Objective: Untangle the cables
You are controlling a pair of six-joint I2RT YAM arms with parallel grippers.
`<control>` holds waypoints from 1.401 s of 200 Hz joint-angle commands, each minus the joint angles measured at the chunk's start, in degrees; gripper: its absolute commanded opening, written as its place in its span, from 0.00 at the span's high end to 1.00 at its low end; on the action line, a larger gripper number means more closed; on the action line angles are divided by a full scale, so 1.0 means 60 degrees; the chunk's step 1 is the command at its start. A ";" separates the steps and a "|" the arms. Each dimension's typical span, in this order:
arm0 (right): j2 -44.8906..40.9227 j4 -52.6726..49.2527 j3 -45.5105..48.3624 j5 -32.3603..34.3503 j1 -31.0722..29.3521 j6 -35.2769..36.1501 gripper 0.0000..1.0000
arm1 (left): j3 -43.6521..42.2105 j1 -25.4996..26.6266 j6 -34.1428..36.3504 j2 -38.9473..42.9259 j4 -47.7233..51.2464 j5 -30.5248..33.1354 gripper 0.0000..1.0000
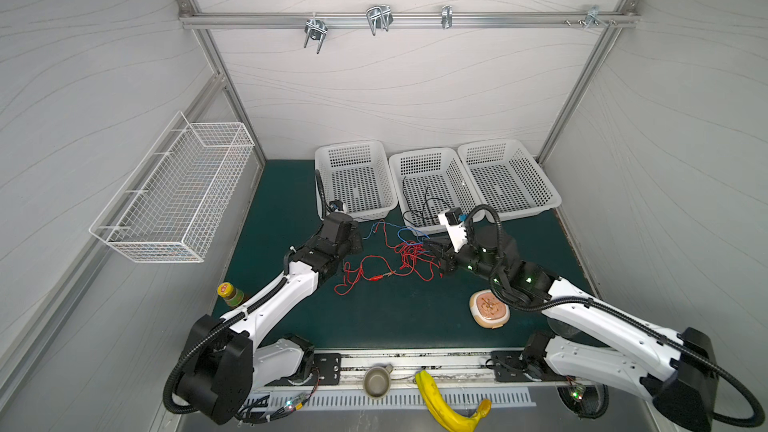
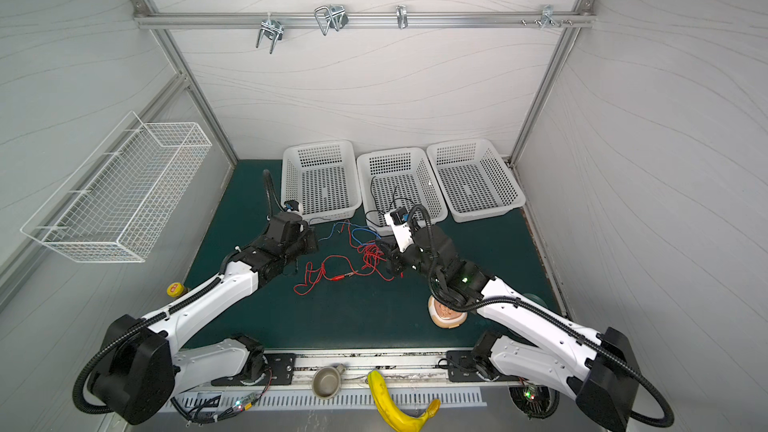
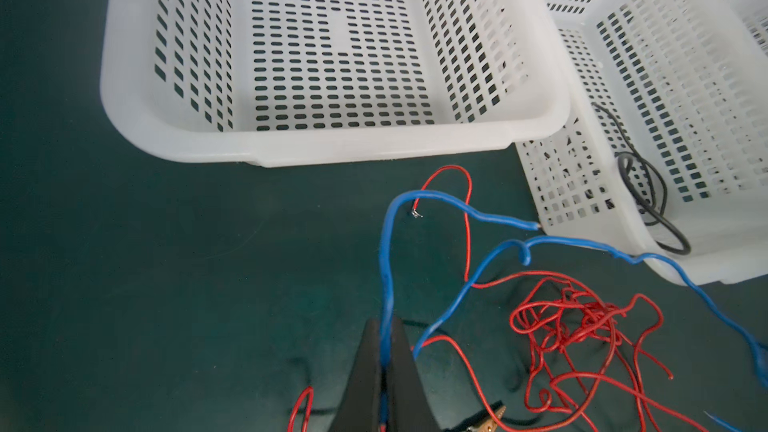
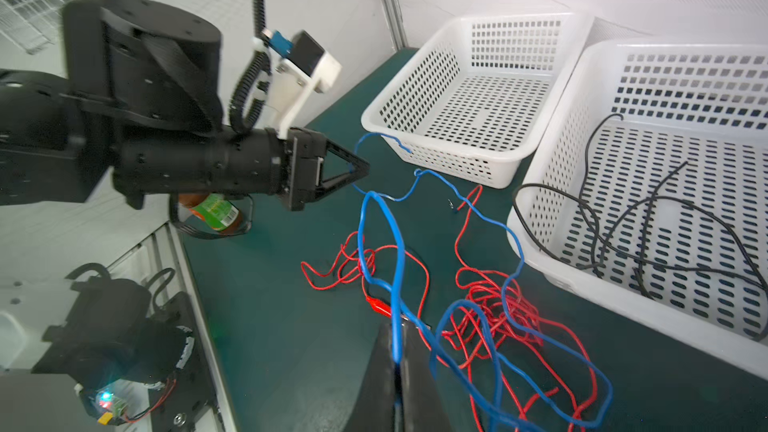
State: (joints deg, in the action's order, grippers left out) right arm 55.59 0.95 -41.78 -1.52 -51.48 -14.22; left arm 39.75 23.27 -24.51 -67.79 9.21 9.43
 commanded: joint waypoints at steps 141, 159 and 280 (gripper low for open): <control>-0.0315 -0.1160 -0.0811 0.2615 0.3896 0.0035 1.00 | -0.0003 -0.0025 0.0527 0.0395 -0.1266 -0.2297 1.00; 0.0517 -0.1089 -0.1186 0.2444 0.4735 -0.0063 1.00 | -0.0030 0.0017 0.0691 0.0491 -0.1425 -0.2845 1.00; 0.7076 -0.0362 -0.4633 0.2210 0.6706 -0.0230 1.00 | -0.0122 0.0705 0.1155 0.1027 -0.1495 -0.3626 1.00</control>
State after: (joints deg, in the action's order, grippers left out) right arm 93.10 -2.00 -64.73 11.70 -12.25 -16.45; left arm 38.72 27.05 -18.57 -63.09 1.98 -11.20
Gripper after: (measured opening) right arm 0.054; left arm 0.048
